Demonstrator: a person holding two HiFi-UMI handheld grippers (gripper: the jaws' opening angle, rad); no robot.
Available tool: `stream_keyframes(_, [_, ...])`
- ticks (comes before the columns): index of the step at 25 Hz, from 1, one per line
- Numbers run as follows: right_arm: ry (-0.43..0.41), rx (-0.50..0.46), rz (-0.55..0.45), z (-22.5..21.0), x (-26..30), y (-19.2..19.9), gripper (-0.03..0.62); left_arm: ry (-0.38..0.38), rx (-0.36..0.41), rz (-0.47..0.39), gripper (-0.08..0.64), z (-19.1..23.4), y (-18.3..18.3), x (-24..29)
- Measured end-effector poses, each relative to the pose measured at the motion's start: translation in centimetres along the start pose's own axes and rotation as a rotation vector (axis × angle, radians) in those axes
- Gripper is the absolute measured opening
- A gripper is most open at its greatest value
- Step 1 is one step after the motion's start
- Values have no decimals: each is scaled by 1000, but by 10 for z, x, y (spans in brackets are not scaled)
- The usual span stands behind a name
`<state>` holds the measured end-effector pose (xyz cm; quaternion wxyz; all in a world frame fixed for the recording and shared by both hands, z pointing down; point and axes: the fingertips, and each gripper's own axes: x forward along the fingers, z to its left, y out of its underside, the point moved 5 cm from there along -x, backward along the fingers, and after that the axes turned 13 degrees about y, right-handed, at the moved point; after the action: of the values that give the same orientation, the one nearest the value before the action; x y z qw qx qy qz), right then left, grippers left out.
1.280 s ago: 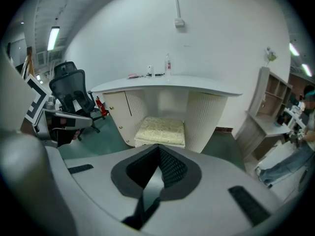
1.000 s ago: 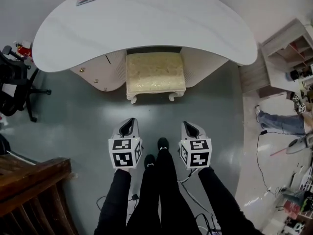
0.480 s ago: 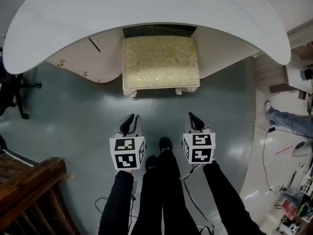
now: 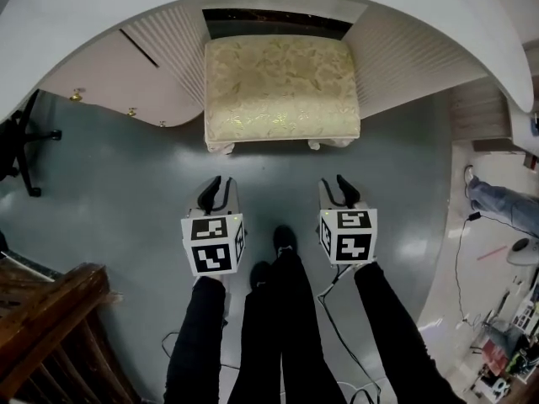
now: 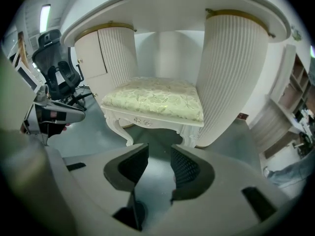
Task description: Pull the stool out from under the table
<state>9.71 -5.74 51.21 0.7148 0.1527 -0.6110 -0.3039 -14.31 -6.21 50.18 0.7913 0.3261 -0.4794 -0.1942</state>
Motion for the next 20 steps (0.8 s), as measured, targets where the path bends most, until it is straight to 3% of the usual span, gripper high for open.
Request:
stream_keyframes(6, [68,-7,18,-16,30,5,210,-63,36,34,194,15,13,27])
stream_keyframes(9, [113,-54,-2,-21,44,0,218,-98,51,48,248,26,17,39])
stream_keyframes(13, [170,-114,-19,-28,60,-5,250,-135,52,63,278,38,16,53])
stream_keyframes(20, [229,-81,35,-47,99,6,265,-165,47,92,303,58,18,79])
